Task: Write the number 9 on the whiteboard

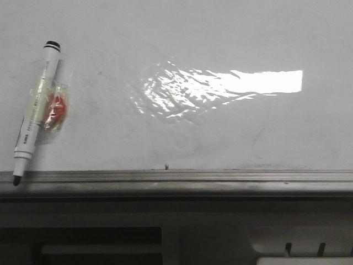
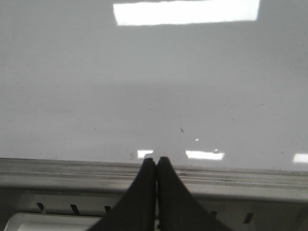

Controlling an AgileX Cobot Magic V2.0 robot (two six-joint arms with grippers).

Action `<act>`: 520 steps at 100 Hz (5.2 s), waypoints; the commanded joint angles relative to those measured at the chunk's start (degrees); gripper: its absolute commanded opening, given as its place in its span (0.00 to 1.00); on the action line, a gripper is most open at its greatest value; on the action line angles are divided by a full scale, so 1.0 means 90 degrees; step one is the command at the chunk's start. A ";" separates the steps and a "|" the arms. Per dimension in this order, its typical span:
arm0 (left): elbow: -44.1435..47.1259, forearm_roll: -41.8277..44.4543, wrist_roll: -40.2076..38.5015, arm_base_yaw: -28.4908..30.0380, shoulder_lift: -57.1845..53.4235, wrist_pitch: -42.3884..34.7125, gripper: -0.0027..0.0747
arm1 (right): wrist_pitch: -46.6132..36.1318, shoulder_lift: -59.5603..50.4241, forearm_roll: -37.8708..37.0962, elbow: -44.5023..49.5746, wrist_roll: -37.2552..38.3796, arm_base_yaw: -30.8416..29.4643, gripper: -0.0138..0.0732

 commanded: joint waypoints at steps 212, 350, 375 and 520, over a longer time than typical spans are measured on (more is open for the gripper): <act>0.0257 -0.0151 -0.0039 0.0014 -0.0173 -0.1609 0.01 | -0.1926 -0.0088 0.0097 0.0186 -0.0047 -0.0035 0.08; -0.1426 -0.0650 0.0174 0.0014 0.0146 -0.0948 0.65 | -0.0516 0.2013 0.0924 -0.1496 -0.0047 -0.0035 0.08; -0.1491 -0.1083 0.1358 -0.0498 0.0532 -0.1179 0.65 | -0.0516 0.2013 0.0924 -0.1496 -0.0047 -0.0035 0.08; -0.1576 -0.2549 0.1920 -0.5504 0.5733 -0.4754 0.64 | -0.0489 0.2013 0.0924 -0.1496 -0.0047 -0.0035 0.08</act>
